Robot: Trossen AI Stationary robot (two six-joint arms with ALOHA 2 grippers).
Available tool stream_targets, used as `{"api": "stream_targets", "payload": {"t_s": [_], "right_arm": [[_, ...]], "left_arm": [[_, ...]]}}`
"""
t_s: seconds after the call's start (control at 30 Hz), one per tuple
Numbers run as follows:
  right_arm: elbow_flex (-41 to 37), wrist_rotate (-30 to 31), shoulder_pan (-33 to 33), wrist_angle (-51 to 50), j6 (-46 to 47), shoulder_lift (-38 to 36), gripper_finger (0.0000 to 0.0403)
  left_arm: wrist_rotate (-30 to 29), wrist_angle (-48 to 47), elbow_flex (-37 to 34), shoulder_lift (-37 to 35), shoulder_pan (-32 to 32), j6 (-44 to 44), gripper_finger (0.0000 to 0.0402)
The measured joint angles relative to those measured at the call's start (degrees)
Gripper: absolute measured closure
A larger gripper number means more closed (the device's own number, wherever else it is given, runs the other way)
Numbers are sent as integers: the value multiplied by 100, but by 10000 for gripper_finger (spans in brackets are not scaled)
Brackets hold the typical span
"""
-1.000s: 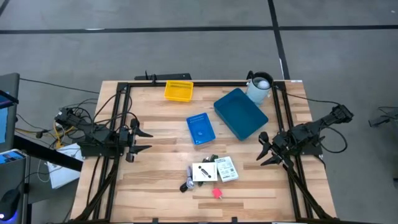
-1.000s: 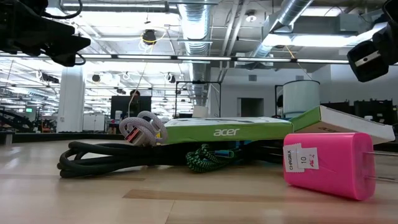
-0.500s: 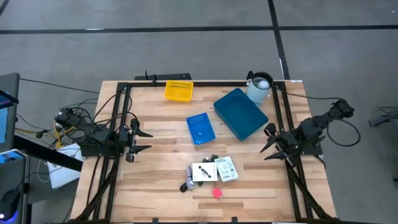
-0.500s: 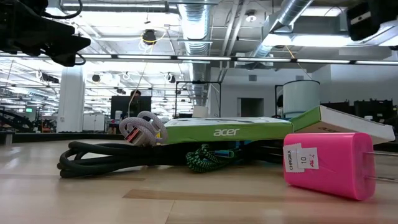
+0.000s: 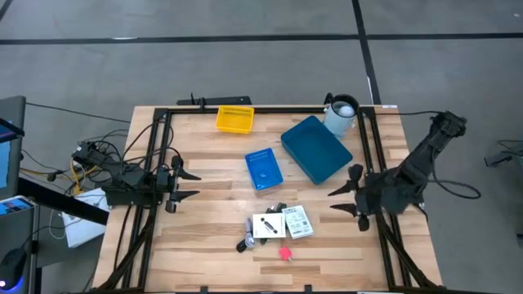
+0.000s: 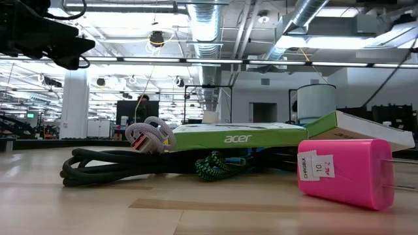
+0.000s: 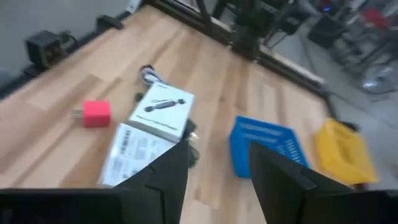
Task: Pick and place items into bin
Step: Put the white card reader box into the yellow bin
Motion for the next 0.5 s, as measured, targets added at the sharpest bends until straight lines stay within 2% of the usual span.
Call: {"api": "stream_targets", "payload": {"t_s": [0.1,0.23,0.5], "right_arm": [[421,610,442,-536,183,414,226],[833,1109,923,-1204,737,934,206],[1031,1314,1353,-1725,1680,1918,178]], "left_arm": [[0,0,0,1,-2,-1,210],[0,-1,-1,0,-2,0,210],[0,0,-1,1,0,-1,210]]}}
